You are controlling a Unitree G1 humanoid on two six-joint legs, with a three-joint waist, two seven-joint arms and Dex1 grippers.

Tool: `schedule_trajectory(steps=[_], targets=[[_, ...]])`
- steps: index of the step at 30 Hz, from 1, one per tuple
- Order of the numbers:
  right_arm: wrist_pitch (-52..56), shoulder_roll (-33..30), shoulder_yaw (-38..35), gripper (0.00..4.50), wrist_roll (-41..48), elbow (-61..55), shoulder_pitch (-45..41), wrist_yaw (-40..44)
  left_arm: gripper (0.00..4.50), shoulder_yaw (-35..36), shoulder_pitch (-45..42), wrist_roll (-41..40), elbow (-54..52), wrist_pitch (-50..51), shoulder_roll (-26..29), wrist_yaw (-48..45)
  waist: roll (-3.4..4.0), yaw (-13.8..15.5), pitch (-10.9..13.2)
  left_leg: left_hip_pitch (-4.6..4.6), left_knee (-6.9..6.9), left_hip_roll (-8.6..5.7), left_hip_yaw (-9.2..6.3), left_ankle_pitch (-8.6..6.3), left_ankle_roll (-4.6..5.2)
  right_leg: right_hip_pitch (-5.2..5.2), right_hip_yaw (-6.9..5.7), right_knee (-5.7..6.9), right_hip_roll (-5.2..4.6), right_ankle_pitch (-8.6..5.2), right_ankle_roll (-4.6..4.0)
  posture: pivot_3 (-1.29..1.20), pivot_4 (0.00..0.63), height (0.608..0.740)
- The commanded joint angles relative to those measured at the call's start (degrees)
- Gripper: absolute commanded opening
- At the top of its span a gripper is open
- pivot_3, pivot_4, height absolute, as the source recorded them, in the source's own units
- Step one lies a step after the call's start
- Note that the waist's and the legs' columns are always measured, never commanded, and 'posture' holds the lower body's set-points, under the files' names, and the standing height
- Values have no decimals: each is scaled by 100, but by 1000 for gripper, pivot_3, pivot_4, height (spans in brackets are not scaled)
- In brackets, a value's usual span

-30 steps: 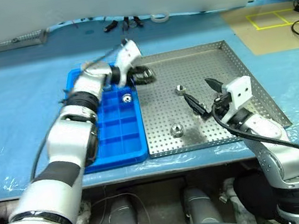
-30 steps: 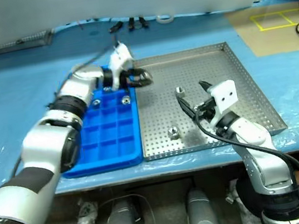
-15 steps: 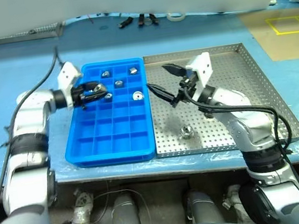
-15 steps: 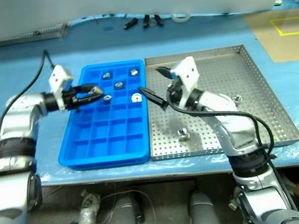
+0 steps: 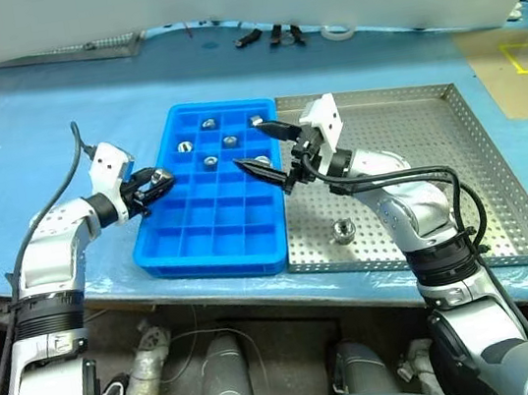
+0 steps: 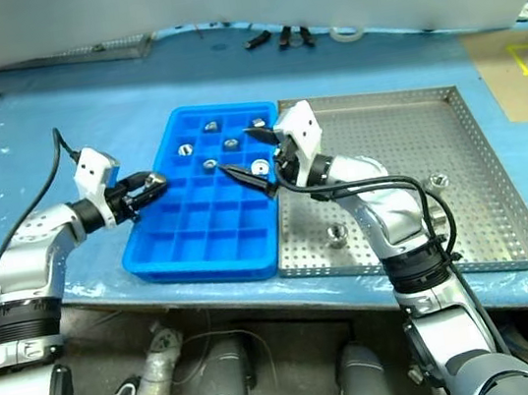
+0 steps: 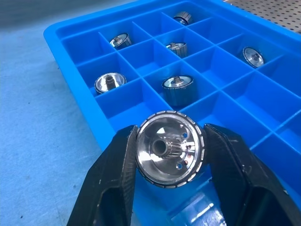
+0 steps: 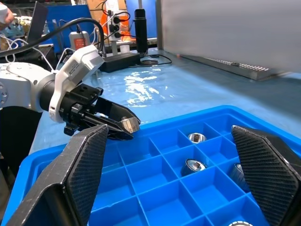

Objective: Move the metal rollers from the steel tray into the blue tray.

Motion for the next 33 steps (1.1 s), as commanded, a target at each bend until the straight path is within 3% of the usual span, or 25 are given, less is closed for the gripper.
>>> schedule_trajectory(steps=[1,3,10,18,22,28,33], targets=[[-60,-48,-110,4443,25,-197,-29,-12,1858,-33,16,27,28,-46,134,139,0,-6,0,2,-1,0,-1,2,-2,0,1,1,2,0,0,181,150,740],[-52,-57,-117,4443,24,-237,5,-50,1858,-36,17,-37,80,-14,148,122,0,-15,0,2,-2,1,-2,3,-3,-3,1,1,5,0,0,173,150,740],[-70,-59,-125,4443,6,-327,77,-190,4143,-328,-284,107,388,-128,300,57,-1,-19,0,2,-2,7,-2,12,-17,-6,1,1,13,-3,-4,134,150,740],[-24,-215,-303,4443,20,-596,236,-402,4143,-522,-1347,-246,547,-347,142,-640,-1,-13,0,1,3,6,-1,18,-26,-5,2,9,11,-2,-4,62,150,740],[98,-513,-615,4443,78,-941,496,-540,4143,-1046,-2044,-121,1059,-809,-135,-1393,-1,-21,0,1,5,2,1,20,-25,-4,16,10,8,-2,-4,-52,150,740],[436,-1022,-1390,4443,137,-1974,1608,-936,4143,-1916,-3025,362,2786,-1982,-1020,-2400,-4,-130,-2,3,7,-10,7,20,-14,-1,50,7,5,-1,-1,-227,150,740],[665,-1056,-2044,4443,124,-2878,2683,-1480,4143,-2247,-3490,654,3947,-2817,-1752,-2998,-6,-426,-2,5,10,-24,11,8,9,1,61,-1,4,3,7,-394,150,740]])
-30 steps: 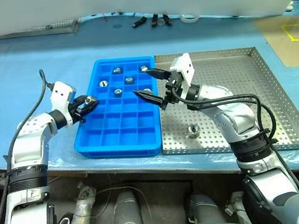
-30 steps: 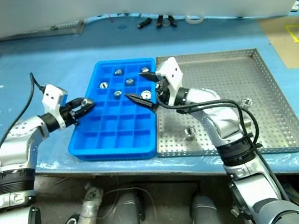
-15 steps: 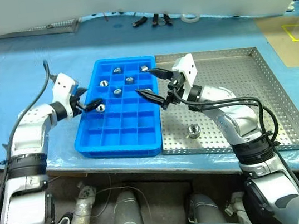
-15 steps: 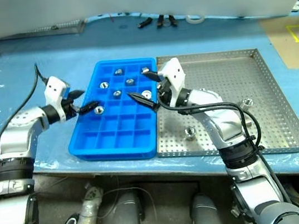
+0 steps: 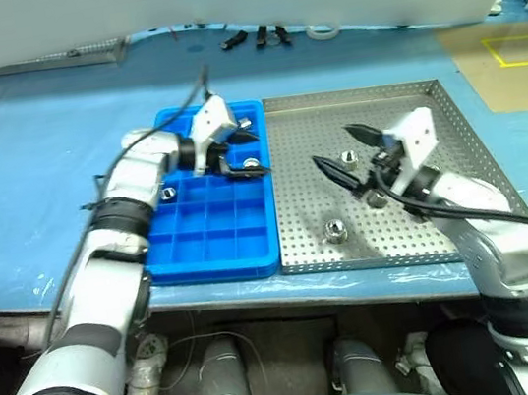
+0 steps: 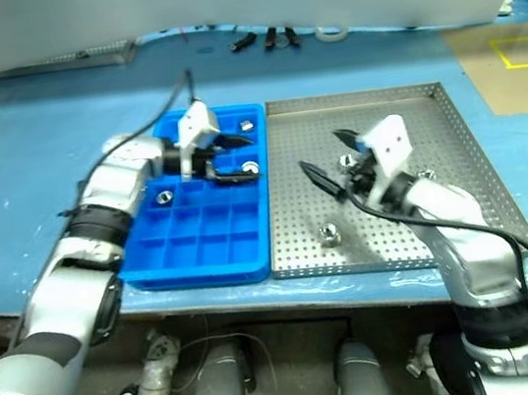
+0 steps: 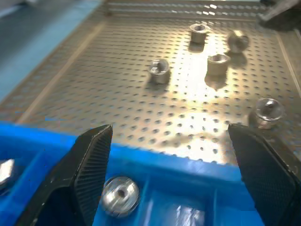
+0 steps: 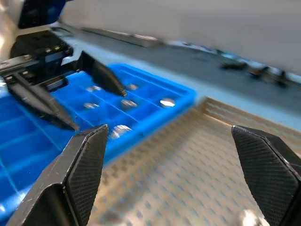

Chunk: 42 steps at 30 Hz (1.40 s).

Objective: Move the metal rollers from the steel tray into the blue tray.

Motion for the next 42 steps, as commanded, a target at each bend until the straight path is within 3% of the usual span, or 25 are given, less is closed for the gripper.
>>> schedule_trajectory(steps=[1,8,12,17,26,37,40,42], targets=[[117,15,-602,4443,103,-924,633,-413,4143,-193,-414,229,631,-683,-362,-458,0,-126,0,0,0,0,2,-1,2,0,2,-3,0,0,0,-416,150,740],[230,406,-1198,4443,94,-2205,2298,-1057,4143,-653,-677,865,1661,-1620,-1077,-1285,2,-522,-2,7,-4,-3,20,-33,54,11,4,-56,-2,-2,13,-592,150,740],[239,560,-1138,4443,23,-2497,2627,-1306,4143,-830,-729,1233,2003,-2010,-1211,-1387,2,-736,-2,16,5,-15,33,-44,70,14,8,-64,-5,5,24,-641,150,740],[264,666,-949,4443,60,-2661,2795,-1450,4143,-973,-755,1686,2285,-2315,-1311,-1142,2,-806,-3,14,22,-23,33,-54,87,20,10,-66,-13,5,25,-661,150,740],[87,309,-592,4443,297,-2584,3891,-597,4143,-1028,-750,2219,2540,-2328,-1521,-241,2,-867,-3,6,57,-33,33,-81,129,41,8,-80,-26,4,26,-663,150,740],[-491,323,-283,4443,-125,-2353,4436,-426,4143,-983,-616,2274,2551,-2314,-1566,-297,0,-964,-1,12,91,-47,29,-92,143,68,9,-82,-43,-20,67,-662,150,740],[-502,332,-221,4443,-160,-2400,4458,-467,3572,-967,-615,2279,2560,-2318,-1503,-269,0,-976,-2,11,89,-47,28,-93,146,68,6,-82,-42,-5,41,-659,150,740],[-491,316,-203,4443,-196,-2401,4430,-494,2959,-983,-613,2321,2572,-2277,-1478,-143,0,-1005,-2,11,88,-46,27,-95,148,68,5,-82,-42,-5,41,-659,150,740]])
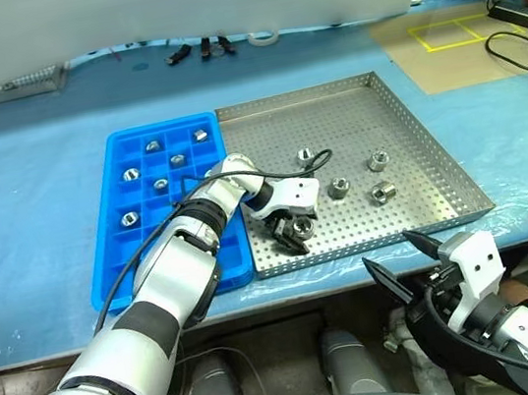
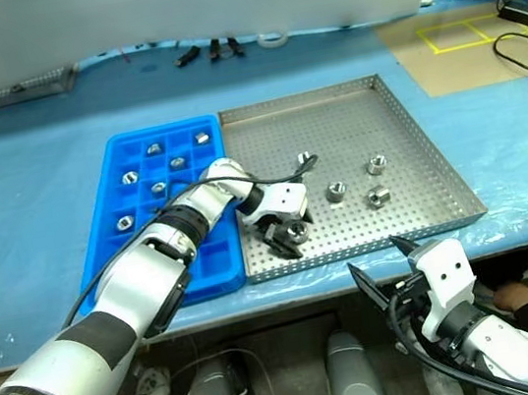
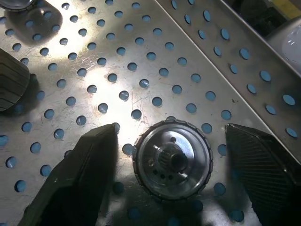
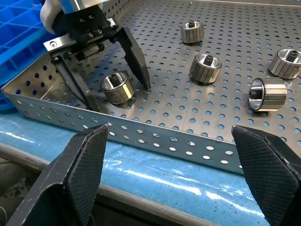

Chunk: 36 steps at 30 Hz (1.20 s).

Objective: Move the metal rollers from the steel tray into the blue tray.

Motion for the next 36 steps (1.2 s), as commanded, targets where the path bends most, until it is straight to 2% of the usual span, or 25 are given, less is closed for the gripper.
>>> schedule_trajectory(steps=[1,3,7,8,11,18,20,26,30,36], targets=[[-107,1,-8,4443,-45,-195,-8,-72,2636,10,27,110,29,27,89,125,0,-26,0,-1,0,0,0,-1,1,0,-1,0,0,-1,1,-659,150,740],[-92,-8,-23,4443,-27,-190,-51,-90,2636,-5,47,115,22,-46,112,64,0,-53,0,-1,0,-1,0,-2,3,2,-1,-1,-1,-1,2,-653,150,740],[-87,-46,-37,4443,-28,-146,-123,-98,1783,56,46,68,4,-30,80,180,0,-76,0,0,1,-4,0,-4,5,8,-2,-5,-5,-1,2,-644,150,740],[-83,-52,-33,4443,-29,-137,-142,-98,1692,84,37,45,2,1,62,224,0,-76,0,0,2,-4,-1,-4,5,9,-2,-5,-5,-1,2,-642,150,740],[-61,-63,-4,4443,-32,-131,-190,-105,1692,233,1,-123,-17,27,43,87,0,-76,0,1,3,-6,-2,-4,6,12,-3,-5,-9,-1,2,-636,150,740],[-58,-292,-41,4443,139,-113,-358,190,1692,1279,-493,-1117,-250,682,155,-516,-1,-63,0,-5,1,-6,-2,-6,8,7,-7,-7,-9,-1,1,-571,150,740],[-34,-427,-121,4443,187,-12,-712,266,1692,1520,-652,-1317,-347,773,334,-617,-3,-53,2,-7,1,-7,-2,-6,9,5,-6,-6,-11,-1,1,-547,150,740],[393,-962,-178,4443,628,798,-2869,530,1692,1917,-581,-1666,-843,938,1105,-734,1,-10,1,10,9,-8,-2,-5,7,12,-4,10,-14,2,-4,-362,150,740],[617,-1149,251,4443,815,1265,-4012,917,1692,2024,-199,-1809,-1482,1250,1621,-667,7,244,0,11,-1,5,-6,0,3,10,-13,17,-4,4,-8,-238,150,740],[528,-1034,1098,4443,771,2370,-5581,1670,1692,2326,1026,-2176,-3611,2371,2548,-157,10,716,2,-9,-7,14,-6,11,20,-6,-32,28,-2,4,-13,-9,150,740]])
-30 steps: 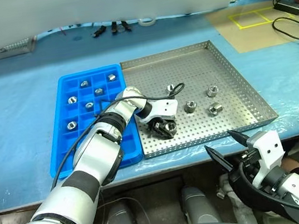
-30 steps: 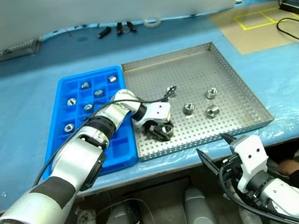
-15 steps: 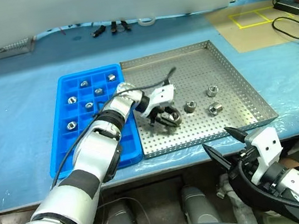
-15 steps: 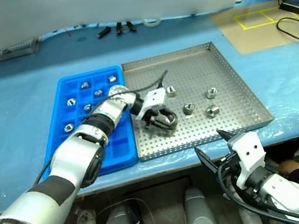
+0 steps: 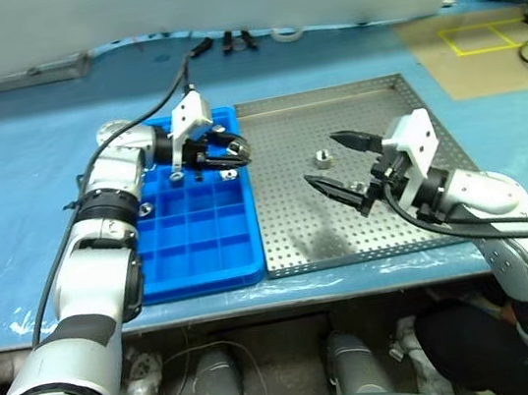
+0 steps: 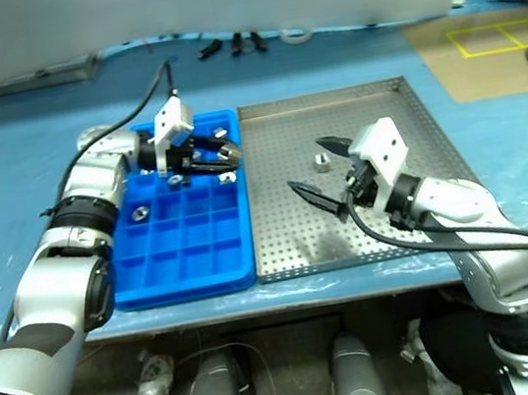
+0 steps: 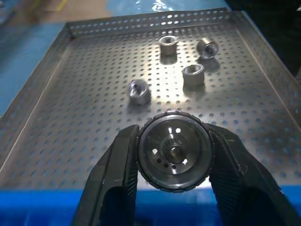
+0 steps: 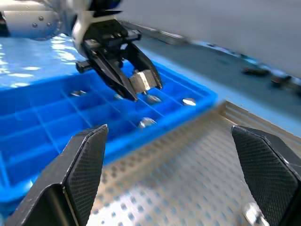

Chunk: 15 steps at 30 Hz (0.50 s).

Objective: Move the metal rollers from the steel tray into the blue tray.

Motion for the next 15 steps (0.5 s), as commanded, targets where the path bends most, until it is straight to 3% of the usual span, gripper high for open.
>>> schedule_trajectory(steps=[1,8,15], targets=[[-191,125,380,4443,-52,526,-612,383,1692,292,596,-349,-1456,709,461,335,1,160,0,-1,-2,1,0,0,-1,0,-8,0,-1,-2,-3,38,150,740],[-620,654,989,4443,-253,1649,-1534,1030,1692,1097,2490,-1271,-4261,2617,1275,1200,3,611,2,-16,-5,5,-18,-3,-37,-1,-49,14,-13,-11,-18,217,150,740],[-755,866,1224,4443,-265,2000,-1812,1537,1692,1506,4149,-1873,-5746,3543,1645,1739,4,788,2,-9,-8,3,-31,15,-67,-2,-58,46,-29,-15,-17,304,150,740]])
